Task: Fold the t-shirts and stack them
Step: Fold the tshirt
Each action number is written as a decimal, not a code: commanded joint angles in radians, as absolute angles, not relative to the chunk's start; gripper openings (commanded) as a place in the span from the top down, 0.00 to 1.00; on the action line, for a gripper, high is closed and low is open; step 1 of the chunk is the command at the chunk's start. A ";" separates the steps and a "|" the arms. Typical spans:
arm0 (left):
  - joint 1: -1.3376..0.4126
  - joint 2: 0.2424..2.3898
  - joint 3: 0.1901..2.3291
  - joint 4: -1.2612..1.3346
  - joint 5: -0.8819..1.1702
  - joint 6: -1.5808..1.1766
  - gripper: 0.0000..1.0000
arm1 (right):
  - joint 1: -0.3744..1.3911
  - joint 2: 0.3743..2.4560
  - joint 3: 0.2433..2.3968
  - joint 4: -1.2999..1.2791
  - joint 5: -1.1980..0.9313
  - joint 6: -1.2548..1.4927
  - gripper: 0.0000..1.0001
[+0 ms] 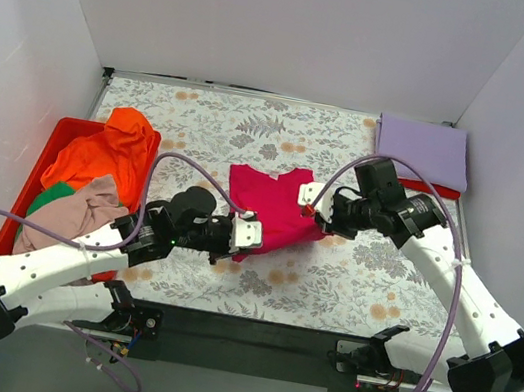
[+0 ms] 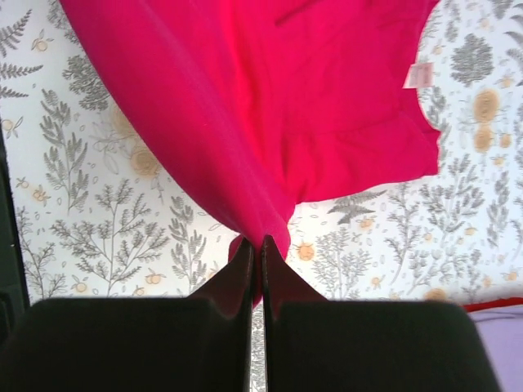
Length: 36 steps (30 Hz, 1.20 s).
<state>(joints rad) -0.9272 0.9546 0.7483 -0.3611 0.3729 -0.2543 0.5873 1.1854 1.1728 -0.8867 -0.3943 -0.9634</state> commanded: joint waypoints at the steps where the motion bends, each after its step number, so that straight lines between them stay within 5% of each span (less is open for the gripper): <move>1: -0.931 0.946 0.792 -0.390 0.318 -0.226 1.00 | 0.569 1.203 1.270 -0.896 -0.388 -0.976 0.99; 8: -0.904 0.936 0.740 -0.333 0.285 -0.213 1.00 | 0.542 1.261 1.310 -0.865 -0.394 -0.992 0.99; 15: -0.691 0.965 0.716 -0.195 0.439 -0.207 1.00 | 0.494 1.342 1.348 -0.836 -0.408 -0.994 0.99; 36: -0.413 1.293 0.813 0.067 0.535 -0.253 1.00 | 0.397 1.733 1.660 -0.796 -0.482 -0.925 0.99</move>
